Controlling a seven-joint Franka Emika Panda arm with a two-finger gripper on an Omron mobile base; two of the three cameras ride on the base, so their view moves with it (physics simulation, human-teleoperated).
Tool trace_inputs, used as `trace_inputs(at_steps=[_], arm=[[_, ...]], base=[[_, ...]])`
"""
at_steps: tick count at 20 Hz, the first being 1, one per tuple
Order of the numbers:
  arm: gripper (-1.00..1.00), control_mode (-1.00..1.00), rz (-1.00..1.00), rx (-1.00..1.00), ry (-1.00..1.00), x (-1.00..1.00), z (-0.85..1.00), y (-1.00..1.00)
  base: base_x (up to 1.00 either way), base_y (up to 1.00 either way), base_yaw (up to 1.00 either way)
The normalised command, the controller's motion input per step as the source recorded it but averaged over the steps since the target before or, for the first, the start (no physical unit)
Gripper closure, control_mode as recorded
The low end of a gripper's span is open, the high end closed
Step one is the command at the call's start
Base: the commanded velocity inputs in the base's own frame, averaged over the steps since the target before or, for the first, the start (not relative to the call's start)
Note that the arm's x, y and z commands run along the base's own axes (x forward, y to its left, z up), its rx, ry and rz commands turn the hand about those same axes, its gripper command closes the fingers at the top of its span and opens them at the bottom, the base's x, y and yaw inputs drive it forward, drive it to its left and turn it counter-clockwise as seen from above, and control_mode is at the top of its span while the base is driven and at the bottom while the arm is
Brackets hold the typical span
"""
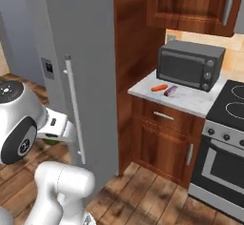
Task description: Place the carrot and lime inside the fridge drawer. Close the drawer after placing the vegetables.
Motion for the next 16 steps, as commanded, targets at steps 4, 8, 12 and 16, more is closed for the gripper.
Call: trace_inputs(at_steps=[4,8,12,16], arm=[[1.00,1.00,0.00,0.00,0.00,0.00,0.00,0.00],[1.00,1.00,0.00,0.00,0.00,0.00,0.00,0.00],[1.00,1.00,0.00,0.00,0.00,0.00,0.00,0.00],[1.00,1.00,0.00,0.00,0.00,0.00,0.00,0.00]], base=[[-1.00,-0.04,0.46],[-0.86,0.34,0.36],[-0.50,0.65,0.27],[-0.05,0.92,0.31]])
